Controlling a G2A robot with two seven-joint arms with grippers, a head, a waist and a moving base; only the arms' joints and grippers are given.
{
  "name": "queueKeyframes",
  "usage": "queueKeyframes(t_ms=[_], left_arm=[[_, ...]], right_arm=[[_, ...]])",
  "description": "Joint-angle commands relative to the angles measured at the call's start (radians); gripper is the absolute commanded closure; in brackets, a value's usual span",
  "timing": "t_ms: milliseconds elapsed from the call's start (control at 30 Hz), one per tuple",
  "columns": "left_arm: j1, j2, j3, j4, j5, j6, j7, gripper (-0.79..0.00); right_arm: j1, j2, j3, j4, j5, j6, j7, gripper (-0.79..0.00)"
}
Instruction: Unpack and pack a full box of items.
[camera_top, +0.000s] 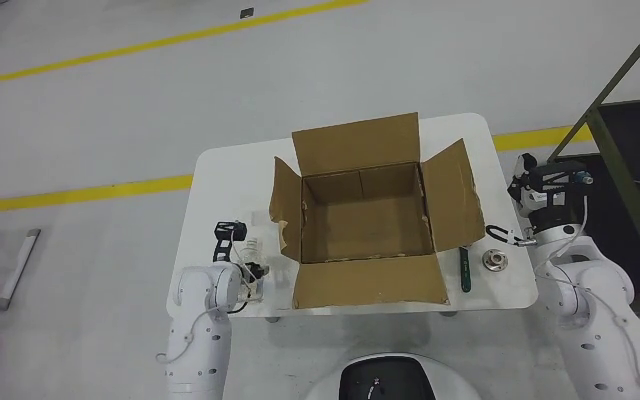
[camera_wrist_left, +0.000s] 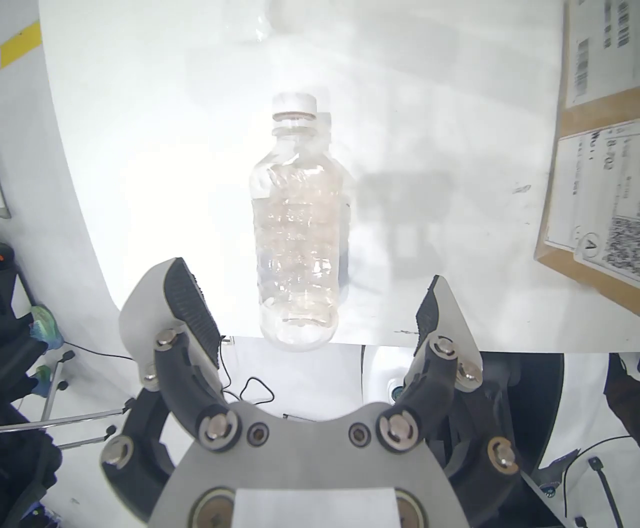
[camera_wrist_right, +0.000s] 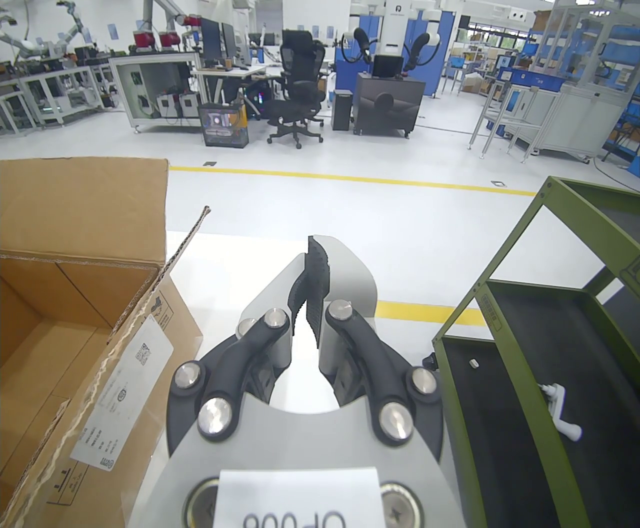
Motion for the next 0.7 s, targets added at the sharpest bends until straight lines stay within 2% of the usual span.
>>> queueKeyframes(t_ms=[0,133,267,667], left_arm=[[-0.006,-0.002,0.028,0.064,0.078,0.050,0.061,-0.785],[-0.039,-0.005,0.041,0.156,0.067,0.076,0.087,-0.785],[-0.060,-0.006,0.047,0.201,0.058,0.075,0.109,-0.785],[-0.112,-0.005,0.041,0.280,0.009,0.085,0.089,-0.785]], right_arm=[[0.000,0.000,0.000,0.000,0.000,0.000,0.000,0.000],[0.000,0.000,0.000,0.000,0.000,0.000,0.000,0.000],[0.000,0.000,0.000,0.000,0.000,0.000,0.000,0.000],[0.000,0.000,0.000,0.000,0.000,0.000,0.000,0.000]])
